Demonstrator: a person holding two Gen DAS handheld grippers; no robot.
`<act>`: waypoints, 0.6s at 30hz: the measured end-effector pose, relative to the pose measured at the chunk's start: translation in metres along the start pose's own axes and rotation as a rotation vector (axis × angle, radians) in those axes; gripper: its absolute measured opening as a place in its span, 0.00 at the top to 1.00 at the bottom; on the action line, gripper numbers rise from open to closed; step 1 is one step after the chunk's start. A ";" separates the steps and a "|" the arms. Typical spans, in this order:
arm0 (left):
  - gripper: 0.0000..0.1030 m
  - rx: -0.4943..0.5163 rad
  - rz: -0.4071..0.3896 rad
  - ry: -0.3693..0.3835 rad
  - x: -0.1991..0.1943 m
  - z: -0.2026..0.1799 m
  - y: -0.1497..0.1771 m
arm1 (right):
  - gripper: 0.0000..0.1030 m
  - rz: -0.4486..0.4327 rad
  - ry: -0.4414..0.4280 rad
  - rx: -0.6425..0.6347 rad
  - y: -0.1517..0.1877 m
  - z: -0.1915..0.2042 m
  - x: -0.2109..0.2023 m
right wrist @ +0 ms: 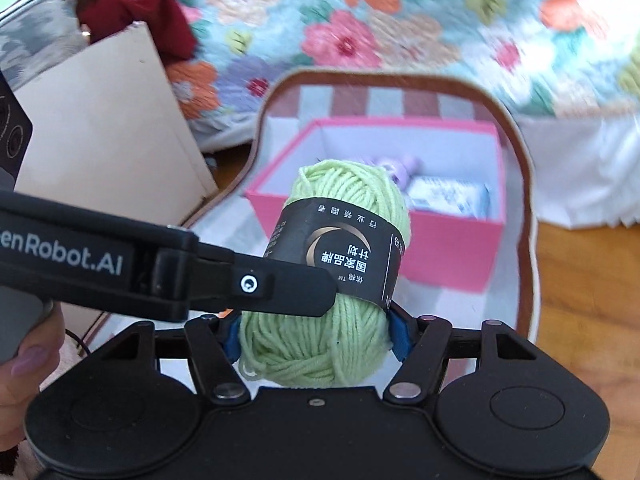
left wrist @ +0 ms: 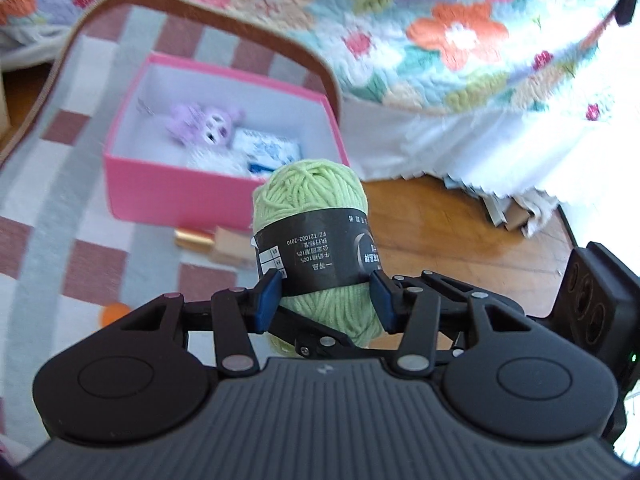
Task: Organize objects
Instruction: 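Lift the yarn ball with both grippers and lower it into the pink box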
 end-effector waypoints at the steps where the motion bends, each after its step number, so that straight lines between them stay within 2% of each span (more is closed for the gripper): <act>1: 0.54 0.003 -0.010 -0.011 -0.005 0.000 -0.005 | 0.31 -0.006 -0.005 -0.010 -0.006 0.005 0.000; 7: 0.54 0.037 -0.061 -0.074 -0.034 0.003 -0.045 | 0.31 -0.050 -0.036 -0.049 -0.048 0.029 -0.001; 13: 0.53 0.048 -0.010 -0.156 -0.034 0.025 -0.093 | 0.33 -0.009 -0.099 -0.039 -0.096 0.040 0.024; 18: 0.52 -0.001 0.031 -0.186 -0.010 0.063 -0.124 | 0.33 0.035 -0.127 -0.016 -0.123 0.038 0.064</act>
Point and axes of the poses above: each gripper's, at about its wrist camera, not at the fingertips, and x roughly the way its jaws point, z to its left, y to its underside, the point moved 4 cm from there along x, roughly the way its jaws point, and after that the axes turned 10 degrees about y, right-handed, at the moved point
